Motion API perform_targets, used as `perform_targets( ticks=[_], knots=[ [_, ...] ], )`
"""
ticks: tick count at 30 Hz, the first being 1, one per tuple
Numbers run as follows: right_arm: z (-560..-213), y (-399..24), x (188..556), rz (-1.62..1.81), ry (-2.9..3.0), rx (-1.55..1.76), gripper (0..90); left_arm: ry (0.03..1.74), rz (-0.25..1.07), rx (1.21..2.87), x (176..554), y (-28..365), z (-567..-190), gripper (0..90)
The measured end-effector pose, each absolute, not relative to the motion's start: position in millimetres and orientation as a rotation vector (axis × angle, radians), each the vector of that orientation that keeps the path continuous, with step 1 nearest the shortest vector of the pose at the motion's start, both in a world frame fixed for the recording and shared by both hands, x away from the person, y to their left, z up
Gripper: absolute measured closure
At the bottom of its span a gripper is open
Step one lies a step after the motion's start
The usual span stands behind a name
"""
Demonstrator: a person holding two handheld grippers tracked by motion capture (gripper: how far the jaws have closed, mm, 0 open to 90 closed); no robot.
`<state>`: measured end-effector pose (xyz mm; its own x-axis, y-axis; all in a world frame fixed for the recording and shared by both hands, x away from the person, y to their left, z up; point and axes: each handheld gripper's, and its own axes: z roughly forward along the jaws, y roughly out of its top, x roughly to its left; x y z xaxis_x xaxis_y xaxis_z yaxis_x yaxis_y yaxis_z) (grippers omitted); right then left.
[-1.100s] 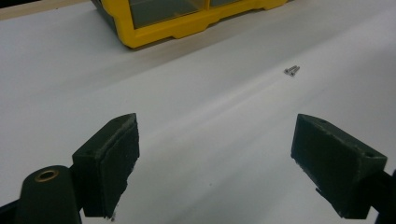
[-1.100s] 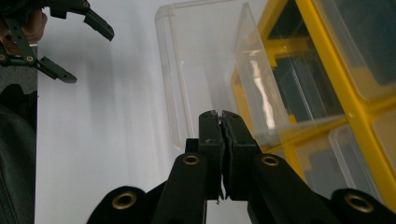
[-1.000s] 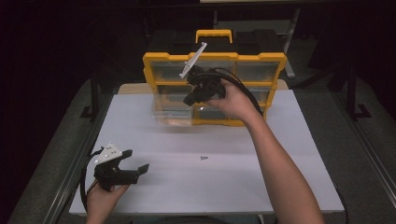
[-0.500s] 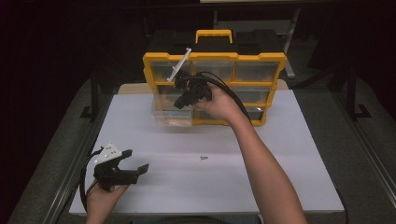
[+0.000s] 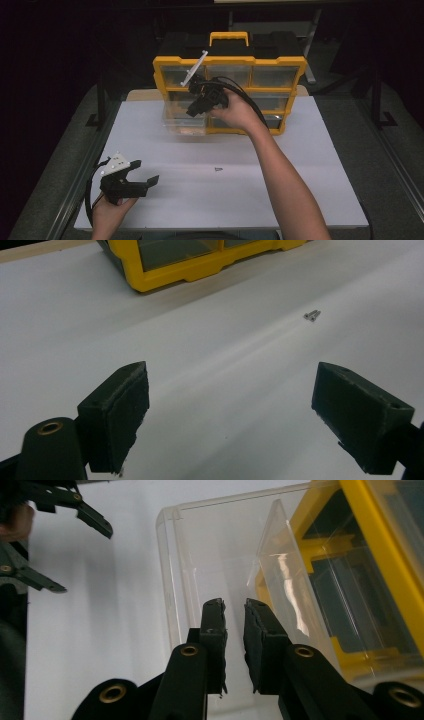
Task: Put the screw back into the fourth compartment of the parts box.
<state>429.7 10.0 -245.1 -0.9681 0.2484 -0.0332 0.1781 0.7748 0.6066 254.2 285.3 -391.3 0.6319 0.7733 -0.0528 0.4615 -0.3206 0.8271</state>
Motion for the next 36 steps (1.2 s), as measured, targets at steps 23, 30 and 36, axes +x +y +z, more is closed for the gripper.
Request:
perform_targets(
  ticks=[23, 30, 36],
  knots=[
    [-259.3, -87.6, 398.1, 1.032, 2.754, 0.469, 62.0, 0.992, 0.445, 1.971, 253.0, 283.5, -392.0, 15.0],
    [-292.1, -97.1, 392.3, 1.017, 2.79, 0.493, 60.9, 0.998, 0.442, 1.966, 253.1, 283.5, -392.0, 15.0],
    [-322.7, -95.3, 390.1, 1.004, 2.824, 0.501, 59.4, 1.004, 0.439, 1.96, 252.9, 283.4, -392.0, 15.0]
  ],
)
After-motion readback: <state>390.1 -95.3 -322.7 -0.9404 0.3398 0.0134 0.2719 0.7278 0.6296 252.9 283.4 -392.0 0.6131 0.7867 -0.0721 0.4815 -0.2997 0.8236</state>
